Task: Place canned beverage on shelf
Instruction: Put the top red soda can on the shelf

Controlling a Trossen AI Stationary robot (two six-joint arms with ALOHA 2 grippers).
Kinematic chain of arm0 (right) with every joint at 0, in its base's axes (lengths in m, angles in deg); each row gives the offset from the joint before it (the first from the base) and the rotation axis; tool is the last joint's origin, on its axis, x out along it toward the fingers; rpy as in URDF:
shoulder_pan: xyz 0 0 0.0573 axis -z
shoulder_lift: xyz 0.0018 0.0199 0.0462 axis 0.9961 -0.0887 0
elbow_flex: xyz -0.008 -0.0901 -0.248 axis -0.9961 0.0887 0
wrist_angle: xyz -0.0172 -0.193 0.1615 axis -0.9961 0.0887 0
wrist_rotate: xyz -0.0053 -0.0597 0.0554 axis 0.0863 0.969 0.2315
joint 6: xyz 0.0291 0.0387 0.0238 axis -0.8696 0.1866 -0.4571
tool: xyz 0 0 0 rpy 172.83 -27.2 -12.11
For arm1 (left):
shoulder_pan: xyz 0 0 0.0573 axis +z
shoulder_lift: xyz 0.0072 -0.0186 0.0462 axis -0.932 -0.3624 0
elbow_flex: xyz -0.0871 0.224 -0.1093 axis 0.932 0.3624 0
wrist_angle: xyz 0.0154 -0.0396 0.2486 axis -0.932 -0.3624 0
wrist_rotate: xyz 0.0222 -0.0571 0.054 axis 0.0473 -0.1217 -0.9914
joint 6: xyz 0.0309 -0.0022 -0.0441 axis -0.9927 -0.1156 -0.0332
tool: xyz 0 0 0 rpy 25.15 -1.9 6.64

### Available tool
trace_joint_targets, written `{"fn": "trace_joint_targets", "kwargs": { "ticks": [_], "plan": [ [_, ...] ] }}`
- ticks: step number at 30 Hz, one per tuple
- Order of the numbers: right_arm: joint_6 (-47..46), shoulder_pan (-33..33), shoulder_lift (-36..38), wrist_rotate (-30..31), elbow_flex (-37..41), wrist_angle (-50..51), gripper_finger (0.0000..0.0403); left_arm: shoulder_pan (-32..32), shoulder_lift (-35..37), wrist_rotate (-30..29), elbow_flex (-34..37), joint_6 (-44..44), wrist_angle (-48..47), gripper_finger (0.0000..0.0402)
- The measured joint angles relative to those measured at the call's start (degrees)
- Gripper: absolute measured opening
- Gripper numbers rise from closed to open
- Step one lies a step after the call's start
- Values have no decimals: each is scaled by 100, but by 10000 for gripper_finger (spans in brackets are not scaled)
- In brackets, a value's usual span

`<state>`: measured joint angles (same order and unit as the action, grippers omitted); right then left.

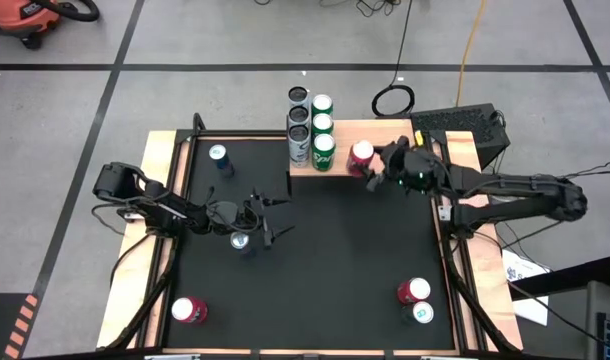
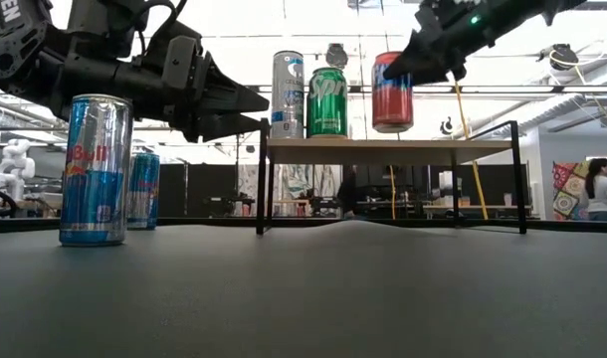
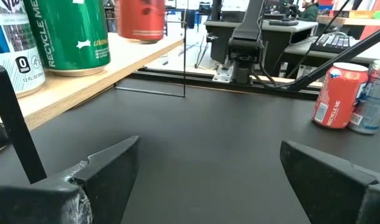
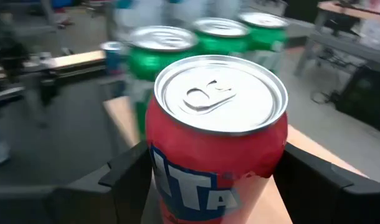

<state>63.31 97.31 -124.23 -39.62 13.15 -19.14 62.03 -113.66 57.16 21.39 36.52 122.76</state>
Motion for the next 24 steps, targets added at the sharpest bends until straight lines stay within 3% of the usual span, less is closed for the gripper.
{"fn": "trace_joint_targets", "kwargs": {
  "ticks": [4, 9, 24],
  "plan": [
    [88, 703, -142, -422, -80, -42, 277, 0, 0, 0, 0, -35, -1, 380],
    [39, 1488, -489, -1449, -92, -594, 277, 0, 0, 0, 0, -38, -1, 380],
    [-89, 2686, -1273, -2583, -106, -1488, 277, 0, 0, 0, 0, -46, -40, 380]
  ]
}}
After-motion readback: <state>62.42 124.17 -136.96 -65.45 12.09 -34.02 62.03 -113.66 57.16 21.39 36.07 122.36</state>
